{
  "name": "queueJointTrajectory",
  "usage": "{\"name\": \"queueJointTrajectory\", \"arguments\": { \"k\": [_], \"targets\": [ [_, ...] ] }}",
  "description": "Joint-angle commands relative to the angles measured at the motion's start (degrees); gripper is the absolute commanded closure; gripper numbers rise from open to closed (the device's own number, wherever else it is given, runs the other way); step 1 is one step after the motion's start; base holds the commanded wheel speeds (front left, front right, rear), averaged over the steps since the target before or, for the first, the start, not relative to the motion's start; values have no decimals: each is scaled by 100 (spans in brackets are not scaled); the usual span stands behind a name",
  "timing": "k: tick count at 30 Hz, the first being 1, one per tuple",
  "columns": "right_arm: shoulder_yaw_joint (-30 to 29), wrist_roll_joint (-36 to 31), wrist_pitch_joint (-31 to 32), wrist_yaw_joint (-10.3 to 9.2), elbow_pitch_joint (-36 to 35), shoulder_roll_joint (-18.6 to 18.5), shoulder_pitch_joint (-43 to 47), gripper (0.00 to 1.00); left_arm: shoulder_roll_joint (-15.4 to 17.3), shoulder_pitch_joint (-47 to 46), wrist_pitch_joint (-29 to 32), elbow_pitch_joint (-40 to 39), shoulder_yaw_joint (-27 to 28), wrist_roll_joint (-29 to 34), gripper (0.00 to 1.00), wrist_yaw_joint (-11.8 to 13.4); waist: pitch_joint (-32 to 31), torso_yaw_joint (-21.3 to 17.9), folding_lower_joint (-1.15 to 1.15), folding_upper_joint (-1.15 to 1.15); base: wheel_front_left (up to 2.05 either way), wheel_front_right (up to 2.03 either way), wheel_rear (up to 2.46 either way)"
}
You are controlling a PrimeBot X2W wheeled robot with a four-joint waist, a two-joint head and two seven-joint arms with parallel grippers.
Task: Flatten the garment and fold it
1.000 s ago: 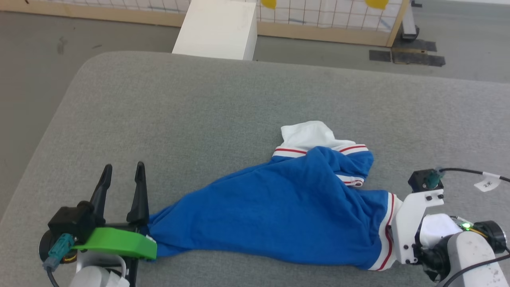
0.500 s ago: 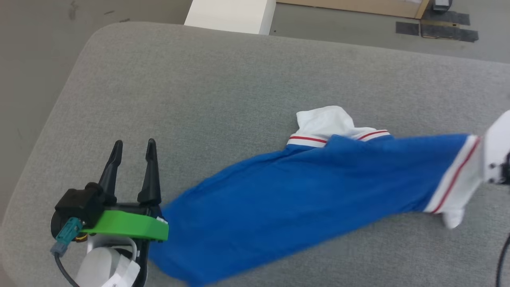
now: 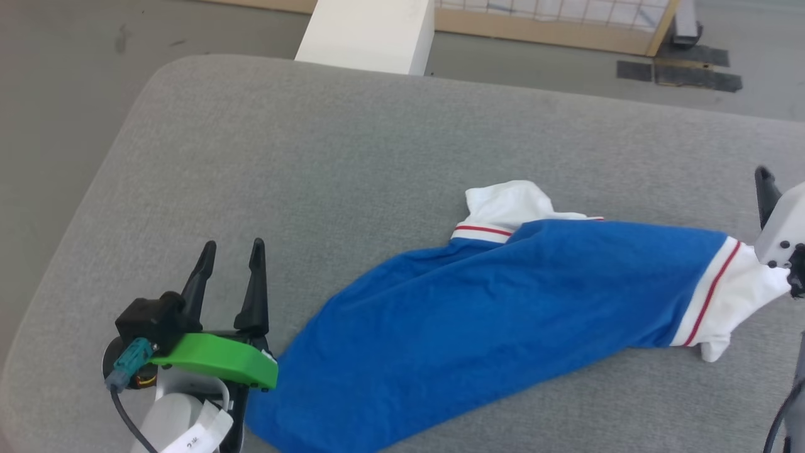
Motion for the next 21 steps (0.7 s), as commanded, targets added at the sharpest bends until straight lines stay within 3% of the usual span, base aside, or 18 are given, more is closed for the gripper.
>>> {"name": "queueJointTrajectory", "arguments": {
  "k": [1,5,12,16,21],
  "targets": [
    [38,192,-303,-10,-172,75,203,0,-29,-119,43,24,-23,-31,0,-2,-238,-236,0,0,0,0,0],
    [166,603,-1111,-10,-605,236,740,0,-70,-131,290,88,-91,-110,0,24,-448,-564,0,0,0,0,0],
    [574,1036,-1840,-10,-1056,367,1828,0,-151,-547,784,242,-317,-231,0,-10,-498,-1181,0,0,0,0,0],
    [815,1326,-1989,-10,-1079,373,2122,0,-198,-1275,1483,605,-502,-344,0,-41,-333,-1508,0,0,0,0,0],
    [1071,1489,-2075,-10,-1071,374,2138,0,-228,-2422,2885,1376,-765,-448,0,-16,20,-1838,0,0,0,0,0]
  ]
}}
